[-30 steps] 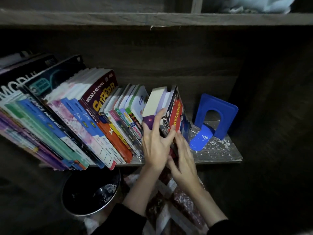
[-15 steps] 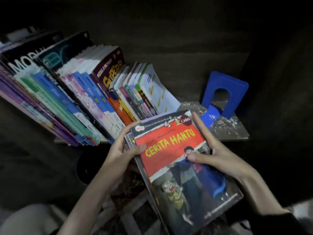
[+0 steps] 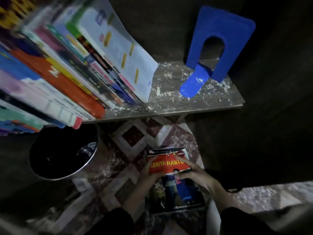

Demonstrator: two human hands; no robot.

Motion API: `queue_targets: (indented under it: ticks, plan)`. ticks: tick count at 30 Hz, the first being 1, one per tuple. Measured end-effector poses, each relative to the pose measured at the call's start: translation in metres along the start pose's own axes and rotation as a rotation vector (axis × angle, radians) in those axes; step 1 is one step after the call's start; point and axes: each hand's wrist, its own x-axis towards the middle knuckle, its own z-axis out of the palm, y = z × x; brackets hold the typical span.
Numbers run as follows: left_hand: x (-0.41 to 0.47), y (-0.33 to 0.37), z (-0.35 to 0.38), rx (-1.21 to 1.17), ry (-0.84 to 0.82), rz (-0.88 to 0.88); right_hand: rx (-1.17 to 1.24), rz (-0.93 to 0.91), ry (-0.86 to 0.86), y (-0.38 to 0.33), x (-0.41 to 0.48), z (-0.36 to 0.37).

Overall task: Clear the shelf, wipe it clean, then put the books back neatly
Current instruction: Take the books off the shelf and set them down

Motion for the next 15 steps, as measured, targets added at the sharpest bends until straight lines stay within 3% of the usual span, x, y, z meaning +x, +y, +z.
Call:
queue_targets:
  ticks: [8,15]
  plan:
    - [0.076,-0.063,0.014,0.008,0.013,-0.020,0.043,0.006,0.176,0.049,0.053,-0.017]
    - [0.097,-0.060,0.028,0.003,-0.012,0.159,0.014,0.020,0.286,0.075,0.091,-0.020]
